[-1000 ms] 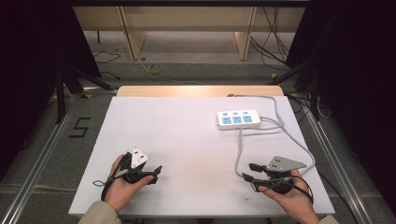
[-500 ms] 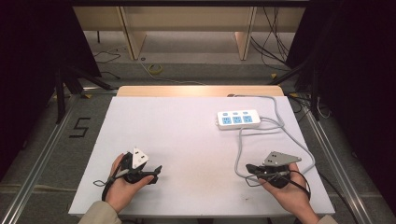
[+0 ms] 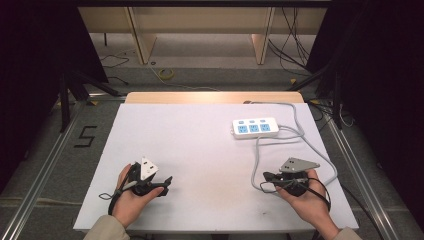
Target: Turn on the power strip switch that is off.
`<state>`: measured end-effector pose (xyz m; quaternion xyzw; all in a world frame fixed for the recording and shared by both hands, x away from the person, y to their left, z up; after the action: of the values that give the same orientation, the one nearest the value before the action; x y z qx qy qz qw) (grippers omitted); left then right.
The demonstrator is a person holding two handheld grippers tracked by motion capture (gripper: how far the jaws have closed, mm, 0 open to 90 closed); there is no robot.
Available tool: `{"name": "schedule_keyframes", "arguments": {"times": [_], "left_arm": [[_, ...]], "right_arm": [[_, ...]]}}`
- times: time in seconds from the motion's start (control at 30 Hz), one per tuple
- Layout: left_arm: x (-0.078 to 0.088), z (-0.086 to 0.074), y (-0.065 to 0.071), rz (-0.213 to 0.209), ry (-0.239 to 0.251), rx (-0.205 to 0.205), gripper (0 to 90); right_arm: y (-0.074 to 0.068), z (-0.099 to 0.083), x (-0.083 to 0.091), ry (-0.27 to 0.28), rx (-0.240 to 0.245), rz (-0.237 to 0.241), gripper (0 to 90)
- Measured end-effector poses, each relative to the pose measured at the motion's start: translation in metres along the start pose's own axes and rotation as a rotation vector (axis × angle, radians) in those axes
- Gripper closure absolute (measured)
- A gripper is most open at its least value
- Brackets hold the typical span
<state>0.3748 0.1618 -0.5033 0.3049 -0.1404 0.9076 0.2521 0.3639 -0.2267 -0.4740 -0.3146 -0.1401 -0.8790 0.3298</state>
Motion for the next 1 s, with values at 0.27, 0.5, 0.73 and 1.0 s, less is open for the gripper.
{"name": "schedule_keyframes", "arguments": {"times": [0.27,0.5,0.73,1.0], "left_arm": [[0.000,0.000,0.000,0.007,0.002,-0.005,17.9],[0.000,0.001,0.000,0.008,0.005,-0.006,18.0],[0.001,0.002,0.001,0.009,0.008,-0.006,18.0],[0.001,0.002,0.000,0.012,0.008,-0.003,18.1]], "right_arm": [[0.004,0.006,-0.003,-0.005,-0.004,-0.011,90.0],[0.005,0.011,-0.004,-0.016,-0.009,-0.014,90.0],[0.007,0.013,-0.007,-0.033,-0.011,-0.014,90.0],[0.011,0.018,-0.011,-0.045,-0.011,-0.020,90.0]]}}
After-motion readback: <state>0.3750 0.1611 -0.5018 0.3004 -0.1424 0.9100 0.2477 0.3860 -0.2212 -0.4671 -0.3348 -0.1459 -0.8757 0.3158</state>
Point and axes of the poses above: each handheld gripper's, and its own axes: x roughly backward along the jaws, z roughly out of its top, y roughly to its right, the point moved 5 cm from there along -x, roughly forward along the jaws, and after that the axes turned 3 degrees about -z, right-handed, at the moved point
